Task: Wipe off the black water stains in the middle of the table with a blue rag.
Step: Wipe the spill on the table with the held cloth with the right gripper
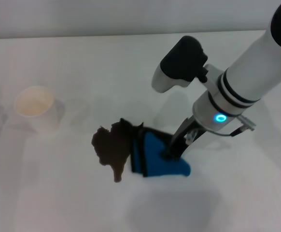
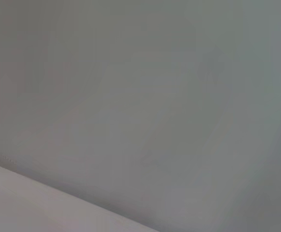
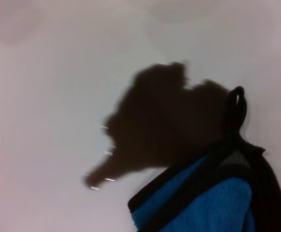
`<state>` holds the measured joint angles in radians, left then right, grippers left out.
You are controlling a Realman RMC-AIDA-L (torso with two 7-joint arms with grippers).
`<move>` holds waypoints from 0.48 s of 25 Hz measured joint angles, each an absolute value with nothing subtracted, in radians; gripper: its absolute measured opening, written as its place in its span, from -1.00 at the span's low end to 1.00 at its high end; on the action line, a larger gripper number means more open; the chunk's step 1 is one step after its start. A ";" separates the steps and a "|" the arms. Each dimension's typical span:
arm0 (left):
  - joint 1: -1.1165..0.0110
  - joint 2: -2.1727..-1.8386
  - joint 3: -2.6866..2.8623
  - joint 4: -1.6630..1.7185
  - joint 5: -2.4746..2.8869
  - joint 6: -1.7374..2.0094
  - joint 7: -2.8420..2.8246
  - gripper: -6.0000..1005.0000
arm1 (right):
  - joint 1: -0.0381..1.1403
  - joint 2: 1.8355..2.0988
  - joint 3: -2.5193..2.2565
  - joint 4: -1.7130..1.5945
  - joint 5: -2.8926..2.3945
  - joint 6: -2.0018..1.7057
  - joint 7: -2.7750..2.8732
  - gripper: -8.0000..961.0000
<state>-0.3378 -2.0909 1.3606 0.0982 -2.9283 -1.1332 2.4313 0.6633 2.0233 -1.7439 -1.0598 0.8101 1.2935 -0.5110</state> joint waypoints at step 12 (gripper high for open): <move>-0.344 -2.089 1.361 0.108 -2.928 -1.140 2.431 0.77 | 0.664 2.028 -1.825 -0.975 1.094 1.235 -0.764 -0.76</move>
